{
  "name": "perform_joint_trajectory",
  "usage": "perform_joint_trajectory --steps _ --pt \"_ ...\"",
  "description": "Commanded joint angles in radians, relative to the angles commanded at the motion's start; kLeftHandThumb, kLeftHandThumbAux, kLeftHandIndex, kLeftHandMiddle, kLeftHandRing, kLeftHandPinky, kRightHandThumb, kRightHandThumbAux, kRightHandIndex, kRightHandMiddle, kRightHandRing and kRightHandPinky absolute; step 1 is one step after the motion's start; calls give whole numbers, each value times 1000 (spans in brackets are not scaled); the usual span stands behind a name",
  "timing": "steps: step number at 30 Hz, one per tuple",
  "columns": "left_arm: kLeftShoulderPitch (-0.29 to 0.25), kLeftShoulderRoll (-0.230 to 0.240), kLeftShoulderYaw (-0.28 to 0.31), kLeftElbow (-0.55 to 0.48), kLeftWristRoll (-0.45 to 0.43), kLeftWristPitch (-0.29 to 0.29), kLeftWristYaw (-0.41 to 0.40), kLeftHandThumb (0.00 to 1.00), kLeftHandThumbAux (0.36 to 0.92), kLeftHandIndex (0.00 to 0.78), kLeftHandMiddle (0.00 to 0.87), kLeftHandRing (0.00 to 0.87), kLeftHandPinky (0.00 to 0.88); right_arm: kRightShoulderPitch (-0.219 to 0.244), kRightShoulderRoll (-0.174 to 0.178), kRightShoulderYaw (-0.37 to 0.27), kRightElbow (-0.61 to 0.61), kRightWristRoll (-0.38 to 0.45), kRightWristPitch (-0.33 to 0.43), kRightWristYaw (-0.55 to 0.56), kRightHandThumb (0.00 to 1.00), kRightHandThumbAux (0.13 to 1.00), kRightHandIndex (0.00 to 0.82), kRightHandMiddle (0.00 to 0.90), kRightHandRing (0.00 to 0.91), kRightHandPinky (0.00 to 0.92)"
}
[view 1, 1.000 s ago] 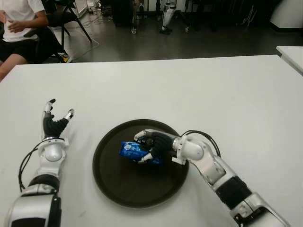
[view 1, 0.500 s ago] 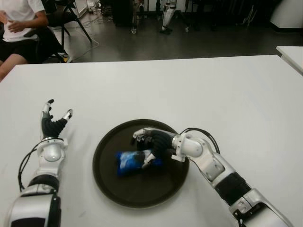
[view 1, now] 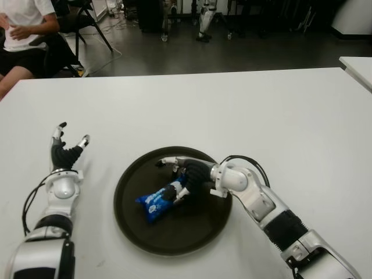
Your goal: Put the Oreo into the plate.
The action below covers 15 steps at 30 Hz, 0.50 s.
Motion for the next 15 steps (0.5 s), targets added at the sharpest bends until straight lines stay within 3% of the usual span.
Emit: perform_joint_trajectory --steps 15 --pt "2 8 -24 -7 36 -9 27 0 633 1 21 0 0 -10 -2 12 1 -8 36 14 0 854 0 0 0 0"
